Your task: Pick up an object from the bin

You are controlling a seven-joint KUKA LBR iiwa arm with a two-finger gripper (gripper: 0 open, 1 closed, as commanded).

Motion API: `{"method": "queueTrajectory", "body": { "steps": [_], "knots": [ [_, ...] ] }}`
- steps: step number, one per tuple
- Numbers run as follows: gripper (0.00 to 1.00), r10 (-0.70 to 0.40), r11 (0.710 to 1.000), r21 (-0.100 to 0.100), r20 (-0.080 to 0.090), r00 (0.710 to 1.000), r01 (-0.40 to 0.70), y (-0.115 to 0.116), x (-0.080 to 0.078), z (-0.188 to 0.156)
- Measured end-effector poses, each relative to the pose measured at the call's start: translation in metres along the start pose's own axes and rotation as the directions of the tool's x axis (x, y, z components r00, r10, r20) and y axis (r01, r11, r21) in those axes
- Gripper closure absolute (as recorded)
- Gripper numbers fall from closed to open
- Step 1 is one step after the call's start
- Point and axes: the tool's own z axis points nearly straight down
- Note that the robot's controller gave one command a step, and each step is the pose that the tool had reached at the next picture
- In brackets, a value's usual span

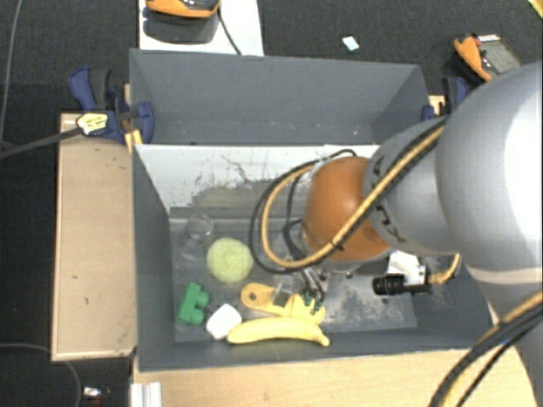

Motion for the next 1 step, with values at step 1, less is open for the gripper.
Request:
{"method": "queueTrajectory", "body": {
  "steps": [1],
  "knots": [
    [1.00, 0.000, 1.000, 0.000, 0.000, 1.000, 0.000, 0.0000, 0.0000, 0.0000]
  ]
}}
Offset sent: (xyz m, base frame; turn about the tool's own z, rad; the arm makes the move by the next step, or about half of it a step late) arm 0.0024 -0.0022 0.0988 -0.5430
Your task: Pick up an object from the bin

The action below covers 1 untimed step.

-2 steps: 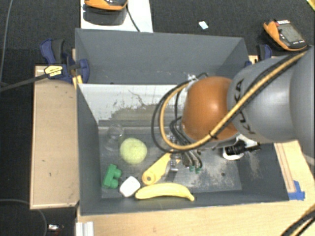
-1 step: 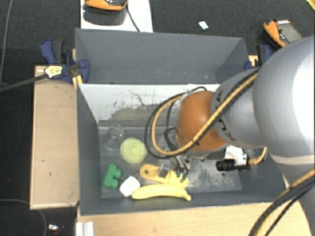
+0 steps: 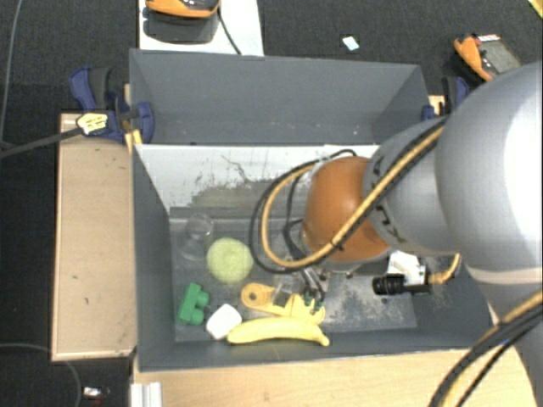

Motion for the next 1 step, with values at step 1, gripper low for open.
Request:
{"method": "queueTrajectory", "body": {
  "steps": [1],
  "knots": [
    [1.00, -0.320, 0.947, 0.002, -0.005, 0.947, 0.320, -0.0011, -0.0011, -0.0560]
  ]
}}
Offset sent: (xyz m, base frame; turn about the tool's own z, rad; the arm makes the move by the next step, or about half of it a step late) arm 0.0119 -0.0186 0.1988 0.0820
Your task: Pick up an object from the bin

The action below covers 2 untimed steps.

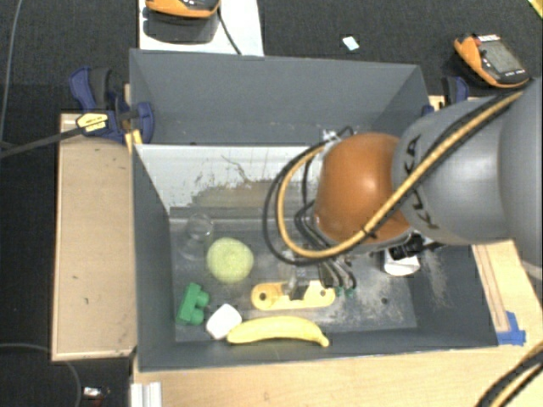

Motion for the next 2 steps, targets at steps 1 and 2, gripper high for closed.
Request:
{"method": "queueTrajectory", "body": {
  "steps": [1, 2],
  "knots": [
    [1.00, -0.008, 1.000, -0.002, 0.005, 1.000, 0.008, -0.008, -0.006, -0.064],
    [1.00, 0.239, 0.971, -0.005, 0.009, 0.971, -0.239, -0.010, -0.009, -0.018]
  ]
}}
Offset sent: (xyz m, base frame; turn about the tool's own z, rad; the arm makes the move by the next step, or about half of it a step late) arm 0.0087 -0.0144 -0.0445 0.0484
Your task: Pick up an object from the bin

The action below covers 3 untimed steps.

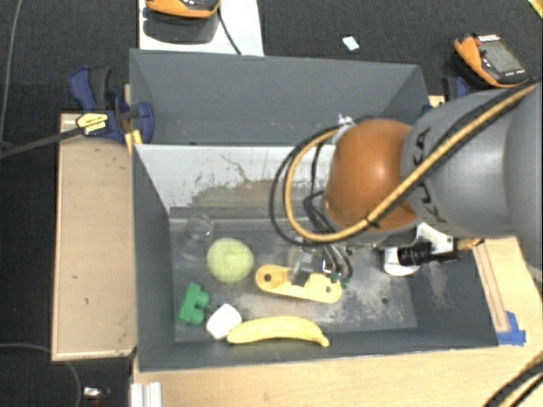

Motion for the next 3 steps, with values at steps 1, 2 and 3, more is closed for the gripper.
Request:
{"method": "queueTrajectory", "body": {
  "steps": [1, 2, 3],
  "knots": [
    [1.00, -0.149, 0.989, -0.001, 0.007, 0.989, 0.149, 0.003, 0.020, 0.028],
    [1.00, 0.050, 0.999, 0.000, 0.004, 0.999, -0.050, 0.016, -0.006, 0.071],
    [1.00, 0.061, 0.998, -0.001, 0.005, 0.998, -0.061, 0.011, 0.014, 0.077]
  ]
}}
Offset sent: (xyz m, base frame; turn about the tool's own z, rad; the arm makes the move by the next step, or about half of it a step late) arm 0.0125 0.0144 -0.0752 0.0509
